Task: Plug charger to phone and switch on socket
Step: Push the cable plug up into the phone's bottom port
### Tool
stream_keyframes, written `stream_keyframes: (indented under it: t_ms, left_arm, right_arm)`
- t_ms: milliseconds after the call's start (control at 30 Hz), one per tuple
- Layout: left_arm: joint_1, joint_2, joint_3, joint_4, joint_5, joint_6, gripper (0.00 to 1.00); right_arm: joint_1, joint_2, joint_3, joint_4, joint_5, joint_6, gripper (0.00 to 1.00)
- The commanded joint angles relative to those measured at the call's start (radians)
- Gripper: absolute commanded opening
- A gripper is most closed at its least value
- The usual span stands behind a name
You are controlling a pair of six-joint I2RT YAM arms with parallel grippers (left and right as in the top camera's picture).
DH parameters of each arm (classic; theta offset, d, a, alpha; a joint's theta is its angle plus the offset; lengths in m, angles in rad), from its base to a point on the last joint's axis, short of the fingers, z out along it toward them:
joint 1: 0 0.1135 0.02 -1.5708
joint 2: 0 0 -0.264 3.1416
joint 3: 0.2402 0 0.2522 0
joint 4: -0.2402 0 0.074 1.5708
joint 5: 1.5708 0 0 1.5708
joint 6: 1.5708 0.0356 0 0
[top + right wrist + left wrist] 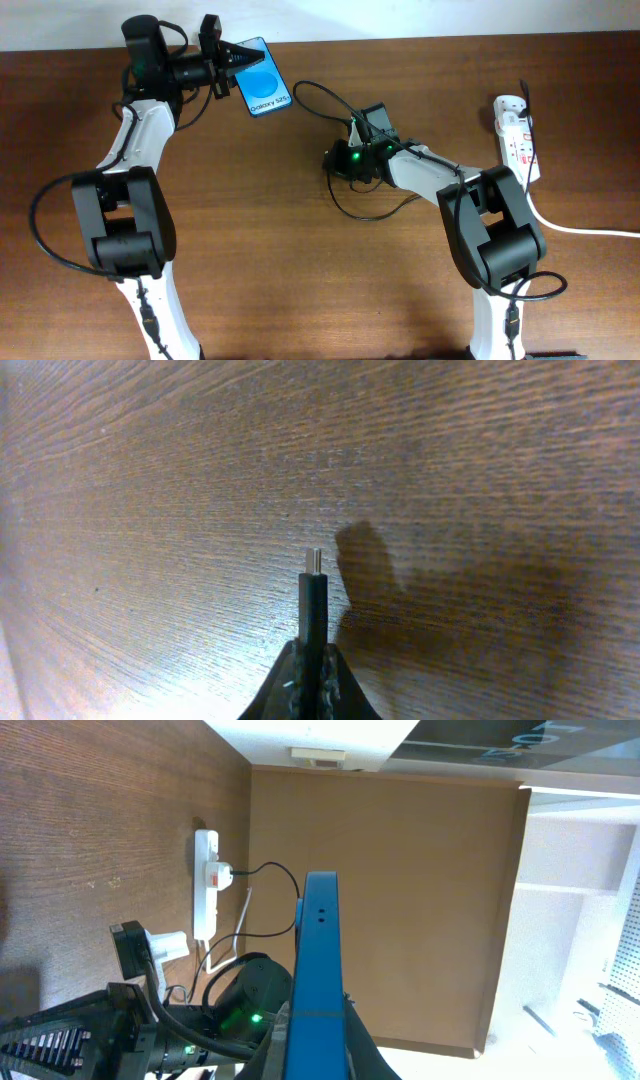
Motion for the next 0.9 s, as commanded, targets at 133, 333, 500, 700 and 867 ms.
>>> stream_keyframes:
  t_ms: [133, 333, 500, 700, 867]
  left_arm:
    - [-0.002, -0.021, 0.009, 0.014, 0.077, 0.036, 0.00]
    - [-0.004, -0.021, 0.009, 0.014, 0.124, 0.092, 0.00]
    - [-0.015, -0.021, 0.009, 0.014, 0.108, 0.126, 0.00]
    - [-0.054, -0.021, 0.009, 0.014, 0.009, 0.137, 0.00]
    - [-0.060, -0.021, 0.009, 0.014, -0.058, 0.137, 0.00]
  right_arm:
    - [-0.122, -0.198, 0.011, -0.017, -0.477, -0.239, 0.04]
    - [-0.117, -0.384, 0.011, -0.175, -0.608, -0.332, 0.04]
    - [-0.007, -0.385, 0.011, -0.192, -0.573, -0.258, 0.04]
    - [0.034, -0.385, 0.011, -0.076, -0.527, -0.081, 0.04]
    - [0.034, -0.385, 0.011, 0.000, -0.450, 0.018, 0.05]
